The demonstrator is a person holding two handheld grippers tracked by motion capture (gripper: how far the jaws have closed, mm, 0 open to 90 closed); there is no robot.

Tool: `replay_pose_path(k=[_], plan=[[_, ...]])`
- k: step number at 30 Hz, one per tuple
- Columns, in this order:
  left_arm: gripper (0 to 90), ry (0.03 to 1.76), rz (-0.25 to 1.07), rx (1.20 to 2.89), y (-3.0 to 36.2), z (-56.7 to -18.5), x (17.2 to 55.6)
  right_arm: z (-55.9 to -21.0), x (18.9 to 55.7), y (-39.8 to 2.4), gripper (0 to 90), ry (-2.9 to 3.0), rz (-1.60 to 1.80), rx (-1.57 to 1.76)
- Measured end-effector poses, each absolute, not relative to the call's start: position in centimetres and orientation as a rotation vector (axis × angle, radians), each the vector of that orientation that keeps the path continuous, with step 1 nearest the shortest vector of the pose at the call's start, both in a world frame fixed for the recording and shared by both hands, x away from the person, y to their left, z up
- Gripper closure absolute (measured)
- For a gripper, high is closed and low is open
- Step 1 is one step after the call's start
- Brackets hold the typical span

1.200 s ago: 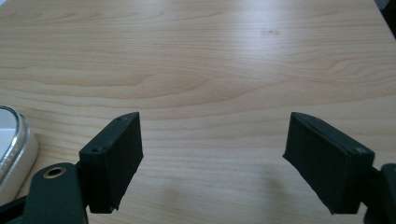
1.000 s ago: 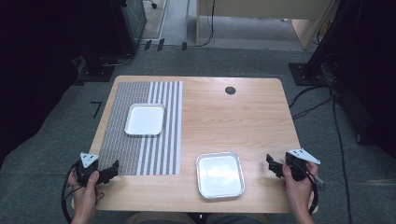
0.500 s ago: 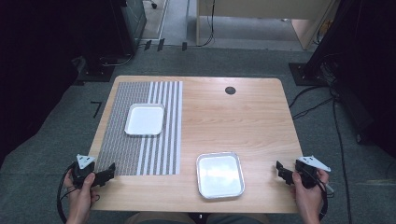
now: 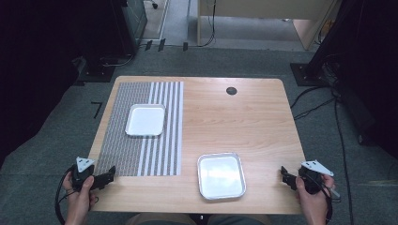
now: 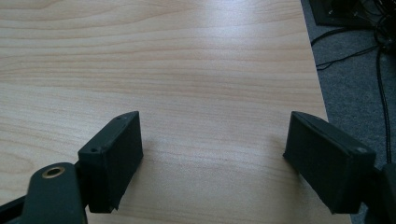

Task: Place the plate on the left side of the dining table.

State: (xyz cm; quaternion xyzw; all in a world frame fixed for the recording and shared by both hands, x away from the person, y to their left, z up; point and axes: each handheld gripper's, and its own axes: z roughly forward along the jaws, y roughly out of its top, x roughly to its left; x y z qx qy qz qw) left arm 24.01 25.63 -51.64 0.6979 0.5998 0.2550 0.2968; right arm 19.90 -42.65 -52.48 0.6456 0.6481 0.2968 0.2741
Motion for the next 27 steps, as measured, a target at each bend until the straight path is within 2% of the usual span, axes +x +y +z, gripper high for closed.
replay_pose_path(k=[27], plan=[[10.4, 1.585, 0.677, 1.848, 25.63, -51.77, 23.92, -52.51, 19.96, -42.60, 13.6, 1.757, 0.793, 1.738]])
